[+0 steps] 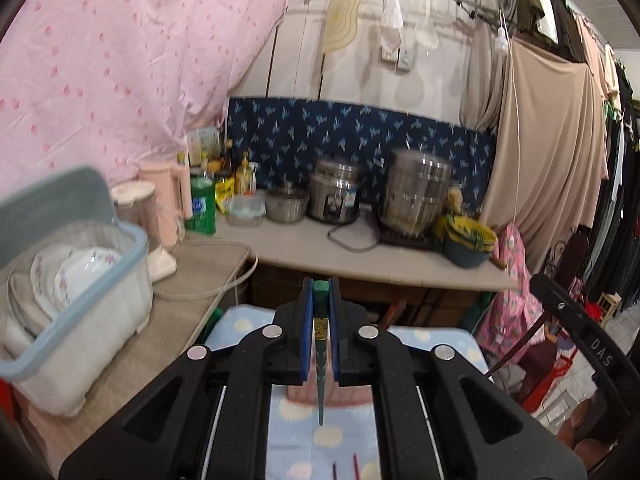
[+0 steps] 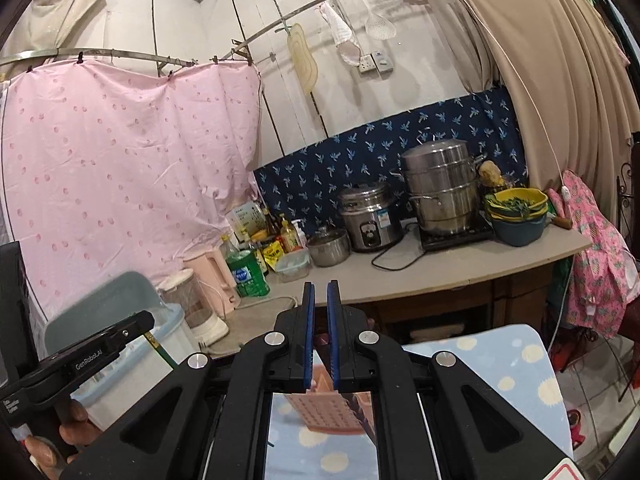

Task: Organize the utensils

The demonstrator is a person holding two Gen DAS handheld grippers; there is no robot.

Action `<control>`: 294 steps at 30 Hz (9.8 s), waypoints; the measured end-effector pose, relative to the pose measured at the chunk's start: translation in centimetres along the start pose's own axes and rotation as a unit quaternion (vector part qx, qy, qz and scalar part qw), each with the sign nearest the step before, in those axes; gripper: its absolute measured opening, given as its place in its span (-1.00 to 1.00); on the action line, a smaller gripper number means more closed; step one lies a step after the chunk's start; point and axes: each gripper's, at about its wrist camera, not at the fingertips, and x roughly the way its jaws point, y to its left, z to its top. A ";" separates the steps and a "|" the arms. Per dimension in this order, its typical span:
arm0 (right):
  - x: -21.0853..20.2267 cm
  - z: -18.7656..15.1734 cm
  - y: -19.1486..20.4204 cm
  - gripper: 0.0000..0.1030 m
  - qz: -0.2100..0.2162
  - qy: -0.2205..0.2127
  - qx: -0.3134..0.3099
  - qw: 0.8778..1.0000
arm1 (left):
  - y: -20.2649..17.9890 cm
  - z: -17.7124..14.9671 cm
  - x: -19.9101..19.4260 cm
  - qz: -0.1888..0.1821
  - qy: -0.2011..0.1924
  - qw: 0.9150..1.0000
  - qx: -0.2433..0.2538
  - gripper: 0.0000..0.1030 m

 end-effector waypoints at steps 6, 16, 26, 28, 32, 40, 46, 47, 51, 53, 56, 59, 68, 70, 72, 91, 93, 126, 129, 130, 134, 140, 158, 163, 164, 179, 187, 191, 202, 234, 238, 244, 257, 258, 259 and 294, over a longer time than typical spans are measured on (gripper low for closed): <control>5.4 4.0 1.3 -0.98 0.025 -0.018 0.006 0.999 | -0.9 3.8 3.7 0.013 -0.030 0.999 0.000 -0.87; 4.4 -2.2 -1.2 -0.98 0.023 0.024 -0.020 0.999 | 2.7 0.2 3.5 0.030 0.004 1.000 0.001 -0.87; 0.2 -12.1 -2.5 -0.87 -0.006 0.116 -0.058 0.992 | 8.8 -6.1 -2.5 0.071 0.049 0.996 0.004 -0.87; -0.2 -14.2 -2.1 -0.77 -0.003 0.136 -0.060 0.989 | 9.7 -7.9 -3.0 0.082 0.065 0.995 0.007 -0.87; -0.5 -17.7 -1.3 -0.58 0.003 0.167 -0.063 0.984 | 11.5 -11.2 -3.6 0.106 0.091 0.990 0.008 -0.87; 0.8 -22.8 -1.1 -0.57 0.001 0.221 -0.036 0.975 | 15.4 -14.9 -4.9 0.138 0.111 0.984 -0.025 -0.87; 3.4 -24.9 -2.0 -0.57 -0.004 0.253 -0.009 0.967 | 18.1 -15.1 -7.0 0.155 0.102 0.981 -0.047 -0.87; 4.1 -25.2 -1.6 -0.57 -0.001 0.259 -0.012 0.966 | 18.5 -15.1 -7.3 0.157 0.101 0.981 -0.052 -0.87; 6.7 -26.1 0.5 -0.57 0.014 0.272 -0.024 0.962 | 20.1 -15.0 -8.6 0.173 0.092 0.979 -0.064 -0.87; 8.1 -26.4 1.3 -0.57 0.024 0.278 -0.020 0.960 | 20.9 -15.0 -9.2 0.178 0.090 0.977 -0.070 -0.87; 10.8 -26.9 2.7 -0.57 0.039 0.291 -0.017 0.956 | 21.9 -15.1 -9.8 0.183 0.093 0.976 -0.077 -0.87; 14.3 -27.6 4.2 -0.57 0.046 0.306 -0.025 0.951 | 22.6 -15.3 -10.3 0.190 0.093 0.974 -0.081 -0.87; 22.3 -30.1 6.9 -0.57 0.041 0.355 -0.050 0.933 | 24.2 -15.7 -10.4 0.198 0.101 0.971 -0.093 -0.87; 22.8 -30.6 7.2 -0.56 0.043 0.369 -0.054 0.927 | 24.2 -15.7 -10.4 0.195 0.101 0.971 -0.093 -0.87; 22.6 -31.0 7.5 -0.56 0.047 0.376 -0.066 0.923 | 24.1 -15.8 -10.4 0.192 0.101 0.972 -0.092 -0.87; 5.3 -34.0 5.8 -0.42 0.026 0.355 -0.054 0.933 | 20.4 -16.9 -11.2 0.144 0.103 0.981 -0.075 -0.80; 4.1 -34.6 5.5 -0.38 0.019 0.354 -0.039 0.934 | 20.1 -17.0 -11.2 0.141 0.103 0.982 -0.072 -0.80; -0.4 -32.2 4.2 -0.87 -0.031 0.292 0.007 0.956 | 15.3 -17.0 -11.5 0.088 0.104 0.990 -0.045 -0.86; -1.9 -30.0 3.2 -0.87 -0.028 0.267 0.013 0.963 | 13.8 -16.8 -11.2 0.076 0.103 0.991 -0.038 -0.87; -2.3 -29.4 2.9 -0.87 -0.027 0.260 0.014 0.965 | 13.3 -16.7 -11.1 0.073 0.103 0.991 -0.037 -0.87; -3.7 -25.8 1.7 -0.87 -0.023 0.224 0.019 0.974 | 11.4 -16.0 -10.3 0.051 0.105 0.992 -0.036 -0.87; -4.6 -19.9 0.1 -0.87 -0.022 0.166 0.011 0.986 | 8.6 -14.2 -8.7 0.027 0.096 0.994 -0.031 -0.87; 1.2 -7.6 -1.9 -0.98 -0.019 0.083 -0.010 0.996 | 2.8 -5.2 0.2 0.002 0.053 0.998 -0.020 -0.87; 0.8 -9.0 -3.3 -0.92 -0.022 0.099 -0.008 0.995 | 2.6 -5.7 0.7 -0.002 0.057 0.998 -0.009 -0.87; 0.8 -9.8 -3.9 -0.84 -0.026 0.110 -0.005 0.994 | 2.7 -6.1 0.8 0.001 0.062 0.998 -0.007 -0.87; 12.6 -21.0 -20.9 -0.45 -0.144 0.292 0.107 0.939 | 5.2 -9.3 3.1 0.057 0.092 0.994 -0.003 -0.87; 16.9 -22.5 -22.1 -0.45 -0.167 0.313 0.104 0.929 | 5.1 -9.6 5.4 0.060 0.103 0.993 0.000 -0.87; 17.3 -22.6 -21.4 -0.68 -0.199 0.312 0.074 0.926 | 5.0 -9.9 6.1 0.057 0.109 0.992 0.001 -0.87; 12.8 -19.5 -18.4 -0.85 -0.157 0.267 0.062 0.949 | 4.6 -9.6 5.0 0.036 0.111 0.993 -0.006 -0.87; 10.2 3.7 0.7 -0.85 0.017 0.015 -0.048 0.999 | 0.8 4.4 8.8 0.012 -0.005 1.000 -0.019 -0.87; 12.6 1.0 0.0 -0.85 0.018 0.041 -0.040 0.998 | 1.3 2.1 12.1 0.013 0.013 1.000 -0.015 -0.87; 13.0 -2.2 -1.6 -0.58 0.004 0.069 -0.039 0.997 | 2.6 -1.1 12.7 0.024 0.031 0.999 -0.020 -0.40; 0.1 -8.5 -1.9 -0.16 -0.001 0.094 -0.049 0.994 | 4.9 -8.8 2.6 0.037 0.078 0.996 -0.021 -0.02; -0.9 -9.6 -2.0 -0.15 -0.004 0.103 -0.051 0.993 | 5.0 -9.9 2.0 0.039 0.085 0.995 -0.019 -0.01; -1.7 -10.6 -2.0 -0.15 -0.006 0.111 -0.053 0.992 | 5.2 -11.2 1.3 0.044 0.094 0.995 -0.017 0.02; -8.1 -36.2 0.5 -0.45 -0.073 0.292 -0.039 0.953 | 4.8 -34.3 -6.7 0.071 0.242 0.967 0.022 0.25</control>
